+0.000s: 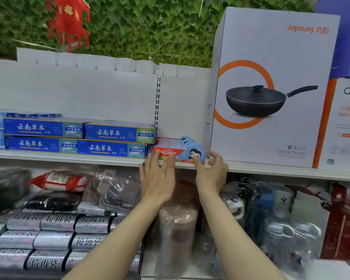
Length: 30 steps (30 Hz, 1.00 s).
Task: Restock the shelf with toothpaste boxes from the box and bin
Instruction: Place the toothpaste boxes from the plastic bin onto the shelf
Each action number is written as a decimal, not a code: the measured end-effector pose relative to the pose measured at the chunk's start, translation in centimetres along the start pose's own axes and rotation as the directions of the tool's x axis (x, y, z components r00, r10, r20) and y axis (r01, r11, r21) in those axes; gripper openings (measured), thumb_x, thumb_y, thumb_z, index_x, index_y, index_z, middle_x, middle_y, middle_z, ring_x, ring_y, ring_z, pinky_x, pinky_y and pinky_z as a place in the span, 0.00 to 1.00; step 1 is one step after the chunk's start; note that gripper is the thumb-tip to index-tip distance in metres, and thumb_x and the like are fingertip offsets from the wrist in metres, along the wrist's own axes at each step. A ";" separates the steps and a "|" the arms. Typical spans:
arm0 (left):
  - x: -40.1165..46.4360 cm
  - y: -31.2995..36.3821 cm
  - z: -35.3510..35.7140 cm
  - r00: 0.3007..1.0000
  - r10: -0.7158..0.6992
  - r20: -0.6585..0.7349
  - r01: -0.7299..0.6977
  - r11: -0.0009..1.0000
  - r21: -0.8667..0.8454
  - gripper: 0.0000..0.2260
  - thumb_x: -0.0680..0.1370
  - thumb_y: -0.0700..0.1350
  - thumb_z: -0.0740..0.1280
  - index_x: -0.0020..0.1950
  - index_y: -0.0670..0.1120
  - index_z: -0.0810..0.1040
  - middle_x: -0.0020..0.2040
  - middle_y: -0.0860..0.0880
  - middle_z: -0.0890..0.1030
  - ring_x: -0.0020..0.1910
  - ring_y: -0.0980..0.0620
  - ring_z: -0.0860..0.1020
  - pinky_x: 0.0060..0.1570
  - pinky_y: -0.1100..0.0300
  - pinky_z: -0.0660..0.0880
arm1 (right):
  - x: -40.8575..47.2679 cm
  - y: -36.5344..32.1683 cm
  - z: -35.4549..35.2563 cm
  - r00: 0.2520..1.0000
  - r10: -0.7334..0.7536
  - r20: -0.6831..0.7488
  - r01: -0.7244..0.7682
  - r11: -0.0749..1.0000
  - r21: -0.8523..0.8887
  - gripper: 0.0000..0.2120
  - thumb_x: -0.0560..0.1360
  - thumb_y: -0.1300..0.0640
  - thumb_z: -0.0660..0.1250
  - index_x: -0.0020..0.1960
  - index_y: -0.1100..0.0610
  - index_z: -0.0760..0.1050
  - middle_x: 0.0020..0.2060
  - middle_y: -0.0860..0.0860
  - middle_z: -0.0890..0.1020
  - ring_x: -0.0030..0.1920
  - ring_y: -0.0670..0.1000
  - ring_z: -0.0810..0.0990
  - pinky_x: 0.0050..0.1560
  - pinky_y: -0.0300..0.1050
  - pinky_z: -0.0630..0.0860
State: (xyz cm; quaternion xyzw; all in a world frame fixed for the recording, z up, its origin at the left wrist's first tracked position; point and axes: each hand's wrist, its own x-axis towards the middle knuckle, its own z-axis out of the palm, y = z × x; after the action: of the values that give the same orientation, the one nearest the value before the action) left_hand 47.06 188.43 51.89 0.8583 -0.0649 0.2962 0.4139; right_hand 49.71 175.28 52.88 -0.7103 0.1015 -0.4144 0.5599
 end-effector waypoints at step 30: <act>-8.3 -18.7 -16.7 0.766 -0.599 0.234 0.608 0.557 -0.565 0.16 0.82 0.57 0.60 0.64 0.48 0.72 0.60 0.49 0.75 0.57 0.47 0.75 0.65 0.45 0.74 | -24.1 -3.6 10.9 0.611 0.348 0.711 -0.516 0.856 0.024 0.15 0.80 0.47 0.67 0.65 0.50 0.74 0.66 0.50 0.76 0.62 0.50 0.74 0.66 0.51 0.72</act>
State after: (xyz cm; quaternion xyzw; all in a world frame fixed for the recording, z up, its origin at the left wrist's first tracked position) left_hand 39.36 211.99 42.69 0.6482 0.1376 0.0925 0.7432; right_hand 40.87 198.94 44.32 -0.6964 0.0092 0.0171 0.7174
